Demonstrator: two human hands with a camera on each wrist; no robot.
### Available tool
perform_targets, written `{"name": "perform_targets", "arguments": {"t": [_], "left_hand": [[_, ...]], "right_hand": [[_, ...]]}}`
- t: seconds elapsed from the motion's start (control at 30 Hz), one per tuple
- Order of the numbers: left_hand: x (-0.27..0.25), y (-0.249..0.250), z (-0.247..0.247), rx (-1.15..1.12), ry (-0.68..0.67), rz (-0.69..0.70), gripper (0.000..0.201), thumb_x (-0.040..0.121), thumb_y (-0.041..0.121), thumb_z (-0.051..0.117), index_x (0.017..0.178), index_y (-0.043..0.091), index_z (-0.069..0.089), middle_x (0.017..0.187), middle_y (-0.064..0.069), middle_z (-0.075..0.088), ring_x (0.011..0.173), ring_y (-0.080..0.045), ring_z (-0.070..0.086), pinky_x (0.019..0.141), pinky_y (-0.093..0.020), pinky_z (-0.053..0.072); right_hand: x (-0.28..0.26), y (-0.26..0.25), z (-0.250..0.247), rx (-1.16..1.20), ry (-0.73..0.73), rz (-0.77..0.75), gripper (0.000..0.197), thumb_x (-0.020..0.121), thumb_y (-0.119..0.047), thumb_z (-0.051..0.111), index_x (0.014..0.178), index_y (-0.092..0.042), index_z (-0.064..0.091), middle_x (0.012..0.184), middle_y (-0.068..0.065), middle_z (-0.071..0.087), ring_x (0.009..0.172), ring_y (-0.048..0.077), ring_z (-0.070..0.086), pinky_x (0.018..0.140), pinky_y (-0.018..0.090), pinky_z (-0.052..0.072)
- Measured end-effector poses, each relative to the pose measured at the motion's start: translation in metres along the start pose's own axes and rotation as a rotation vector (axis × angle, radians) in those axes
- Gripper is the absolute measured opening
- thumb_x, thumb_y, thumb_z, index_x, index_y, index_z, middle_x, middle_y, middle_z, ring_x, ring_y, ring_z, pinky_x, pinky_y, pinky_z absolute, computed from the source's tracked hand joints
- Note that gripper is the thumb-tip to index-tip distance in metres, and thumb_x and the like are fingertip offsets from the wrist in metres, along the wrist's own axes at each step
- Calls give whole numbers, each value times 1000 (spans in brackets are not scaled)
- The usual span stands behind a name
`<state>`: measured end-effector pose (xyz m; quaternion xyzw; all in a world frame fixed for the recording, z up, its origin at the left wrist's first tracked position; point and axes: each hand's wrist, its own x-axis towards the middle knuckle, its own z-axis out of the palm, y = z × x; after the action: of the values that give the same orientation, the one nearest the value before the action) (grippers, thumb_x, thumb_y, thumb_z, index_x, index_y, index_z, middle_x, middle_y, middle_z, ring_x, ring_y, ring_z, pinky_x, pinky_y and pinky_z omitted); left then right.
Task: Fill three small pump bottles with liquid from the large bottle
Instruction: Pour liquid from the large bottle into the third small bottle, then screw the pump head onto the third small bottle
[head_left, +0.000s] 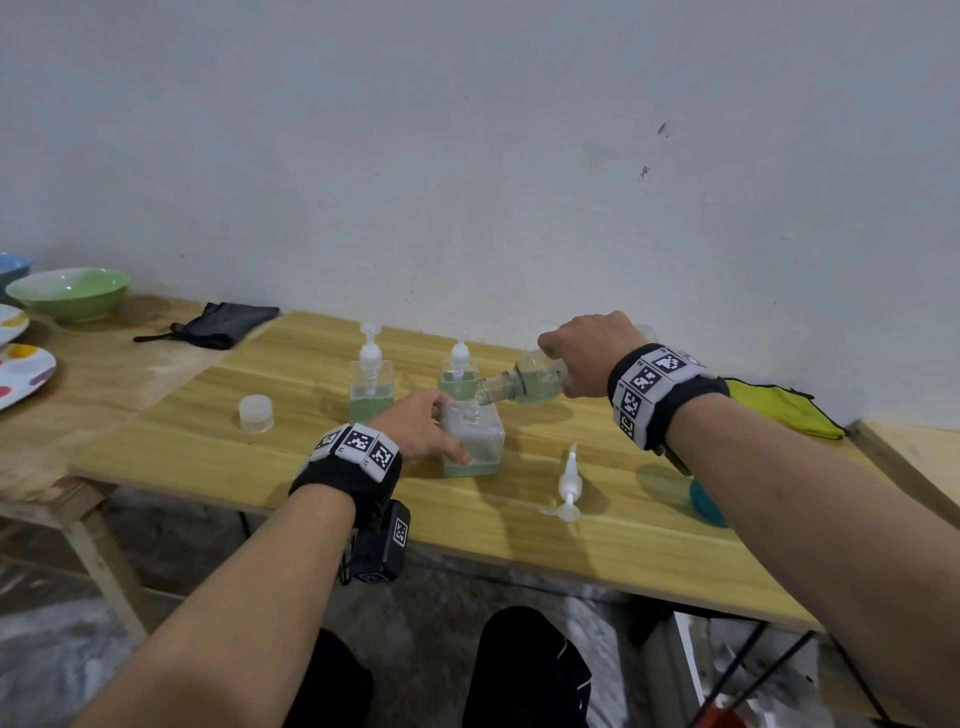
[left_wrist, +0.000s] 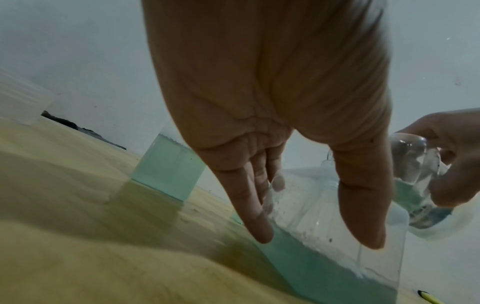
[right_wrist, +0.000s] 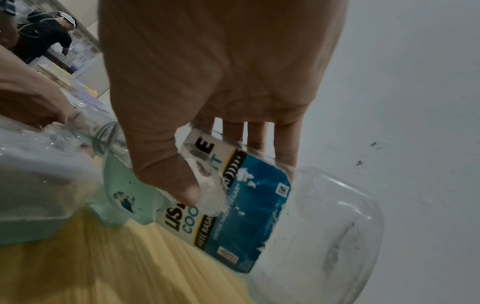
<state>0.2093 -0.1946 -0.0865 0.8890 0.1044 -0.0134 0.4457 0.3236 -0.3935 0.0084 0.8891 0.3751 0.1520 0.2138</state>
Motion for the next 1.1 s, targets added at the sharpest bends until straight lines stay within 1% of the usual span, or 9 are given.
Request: {"name": "perform_targets", "arguments": {"t": [0.2, 0.37, 0.5, 0.67, 0.8, 0.9, 1.0, 1.07, 1.1], "left_hand": [[-2, 2, -1, -15, -12, 3, 67, 64, 16, 87, 121, 17, 51, 114, 3, 57, 105, -20, 59, 74, -24, 45], [0, 1, -1, -5, -16, 1, 67, 64, 15, 87, 120, 17, 51, 116, 2, 56, 107, -21, 57, 82, -28, 45], [2, -1, 0, 9, -11, 5, 66, 64, 16, 87, 119, 18, 51, 114, 3, 56, 107, -21, 57, 86, -30, 45], [5, -3, 0, 2, -6, 4, 64, 63, 16, 88, 116, 20, 52, 113, 4, 57, 105, -20, 59, 82, -29, 46], [4, -3, 1, -2, -12, 1, 64, 63, 14, 87, 116, 20, 52, 116, 2, 58, 105, -20, 59, 84, -31, 47], [2, -2, 3, -2, -3, -3, 65, 64, 13, 86, 119, 18, 51, 115, 2, 58, 104, -20, 59, 76, -25, 45], [0, -1, 4, 3, 19, -1, 65, 65, 12, 86, 119, 18, 51, 113, 3, 58, 100, -17, 59, 69, -20, 43], [0, 1, 4, 21, 15, -5, 64, 66, 13, 85, 119, 19, 50, 111, 4, 57, 101, -17, 58, 70, -21, 42], [-1, 2, 4, 30, 12, -8, 64, 66, 13, 85, 118, 20, 50, 110, 5, 57, 102, -18, 58, 73, -23, 44]], "right_hand": [[-13, -5, 22, 228, -100, 98, 32, 80, -32, 63, 110, -25, 57, 99, -2, 66, 86, 22, 63, 71, 32, 49], [-22, -6, 47, 508, -125, 248, 30, 73, -29, 66, 103, -28, 60, 103, -6, 67, 90, 19, 63, 75, 32, 54], [-25, 18, 48, 845, -8, 463, 34, 68, -18, 75, 97, -26, 59, 105, 1, 65, 91, 21, 61, 77, 33, 52], [-36, 37, 64, 1187, 151, 748, 60, 66, -8, 81, 121, -11, 58, 109, 6, 61, 91, 21, 56, 66, 24, 44], [-45, 35, 80, 1321, 246, 897, 67, 69, -9, 82, 129, -7, 52, 120, 9, 62, 93, 19, 53, 77, 29, 46], [-49, 31, 84, 1402, 286, 936, 70, 71, -7, 81, 132, -8, 46, 121, 12, 61, 95, 20, 54, 79, 29, 45], [-51, 25, 80, 1454, 333, 924, 90, 66, -2, 83, 140, -14, 33, 129, 14, 55, 113, 27, 55, 91, 35, 48], [-52, 21, 73, 1333, 485, 939, 102, 62, -5, 86, 143, -19, 25, 139, 13, 40, 126, 29, 43, 103, 42, 42], [-54, 19, 65, 1204, 580, 938, 99, 63, -8, 85, 142, -20, 27, 140, 12, 36, 127, 29, 39, 105, 43, 38]]}}
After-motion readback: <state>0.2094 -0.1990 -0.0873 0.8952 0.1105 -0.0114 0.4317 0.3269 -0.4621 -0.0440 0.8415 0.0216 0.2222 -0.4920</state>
